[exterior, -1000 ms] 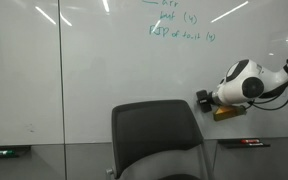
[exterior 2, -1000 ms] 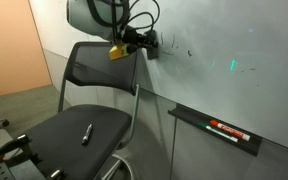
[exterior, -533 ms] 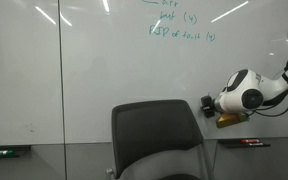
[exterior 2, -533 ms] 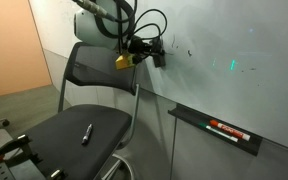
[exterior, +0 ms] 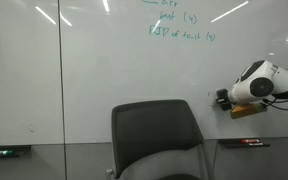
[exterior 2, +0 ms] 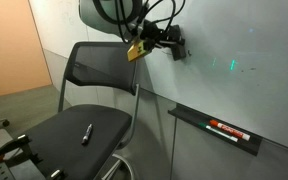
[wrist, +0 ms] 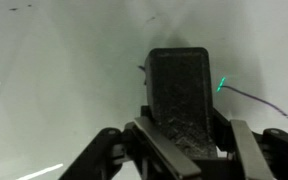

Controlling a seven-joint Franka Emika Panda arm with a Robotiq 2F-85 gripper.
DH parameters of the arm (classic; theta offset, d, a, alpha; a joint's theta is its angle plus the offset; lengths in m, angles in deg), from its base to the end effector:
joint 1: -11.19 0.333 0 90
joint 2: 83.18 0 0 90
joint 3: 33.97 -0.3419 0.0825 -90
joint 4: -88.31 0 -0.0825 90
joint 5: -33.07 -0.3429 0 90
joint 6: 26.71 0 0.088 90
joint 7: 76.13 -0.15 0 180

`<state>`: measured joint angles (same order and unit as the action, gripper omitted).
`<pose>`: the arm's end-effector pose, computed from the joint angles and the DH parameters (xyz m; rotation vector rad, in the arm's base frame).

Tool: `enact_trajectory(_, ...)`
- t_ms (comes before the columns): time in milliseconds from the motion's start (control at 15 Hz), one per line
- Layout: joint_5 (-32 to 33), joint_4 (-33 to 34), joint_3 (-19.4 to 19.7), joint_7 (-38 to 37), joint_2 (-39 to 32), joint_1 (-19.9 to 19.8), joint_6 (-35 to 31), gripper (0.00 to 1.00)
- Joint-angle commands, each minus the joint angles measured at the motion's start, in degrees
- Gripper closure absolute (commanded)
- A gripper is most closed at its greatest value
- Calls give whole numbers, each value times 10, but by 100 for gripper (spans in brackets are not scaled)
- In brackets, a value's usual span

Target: Rub the black marker off of the board

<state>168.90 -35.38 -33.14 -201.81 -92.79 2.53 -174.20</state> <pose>0.5656 -0.0989 0.3654 2.1573 -0.1935 1.4148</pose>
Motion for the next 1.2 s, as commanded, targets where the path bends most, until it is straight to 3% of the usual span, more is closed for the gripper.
enact_trajectory(0,-14,25,21,46,17,-13,-30,67)
enact_trajectory(267,57,78,19,-8,-35,-23,-72,67)
enact_trajectory(400,143,96,8,-82,-52,-31,-94,67)
enact_trajectory(467,82,116,-32,-26,-54,-24,-97,67)
enact_trajectory(733,79,152,-99,-3,-101,-39,-109,67)
enact_trajectory(800,118,157,-107,-33,-115,-43,-114,67)
enact_trajectory(867,79,166,-129,17,-126,-45,-116,67)
enact_trajectory(1000,106,162,-125,19,-136,-50,-122,67)
enact_trajectory(1067,78,165,-131,59,-137,-54,-126,67)
enact_trajectory(1133,95,155,-109,56,-132,-52,-126,67)
